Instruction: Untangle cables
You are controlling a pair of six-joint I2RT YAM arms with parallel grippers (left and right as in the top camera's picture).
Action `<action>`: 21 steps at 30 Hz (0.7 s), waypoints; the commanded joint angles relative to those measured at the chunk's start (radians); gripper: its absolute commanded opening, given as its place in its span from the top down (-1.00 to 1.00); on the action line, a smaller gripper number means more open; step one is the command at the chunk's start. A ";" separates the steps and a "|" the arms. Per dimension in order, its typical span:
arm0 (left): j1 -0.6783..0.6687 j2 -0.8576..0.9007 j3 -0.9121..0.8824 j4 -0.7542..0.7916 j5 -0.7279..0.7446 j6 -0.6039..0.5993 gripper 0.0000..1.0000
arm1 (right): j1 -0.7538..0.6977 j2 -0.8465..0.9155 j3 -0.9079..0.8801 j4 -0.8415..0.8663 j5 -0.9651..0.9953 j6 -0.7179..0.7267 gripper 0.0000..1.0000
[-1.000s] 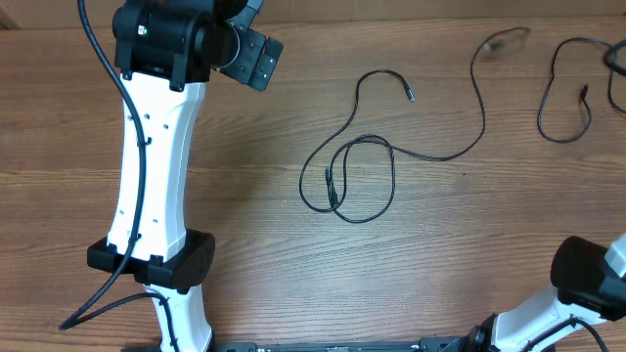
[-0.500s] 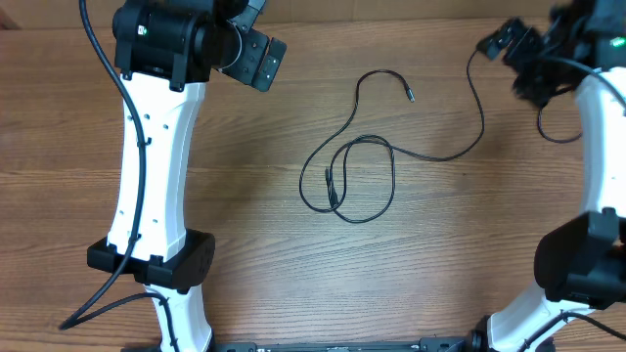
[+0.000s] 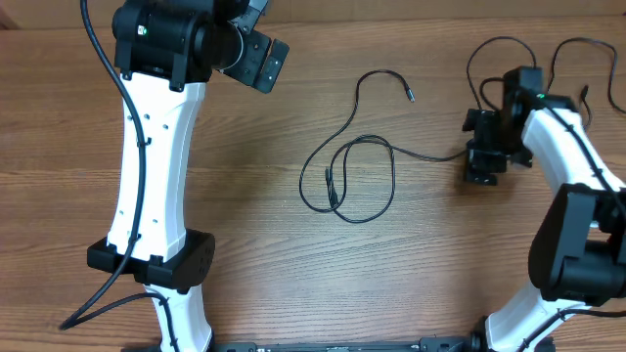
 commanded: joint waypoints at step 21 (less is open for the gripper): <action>0.000 0.005 0.002 -0.051 0.039 -0.010 -1.00 | 0.187 0.137 -0.047 0.134 0.175 0.183 -0.95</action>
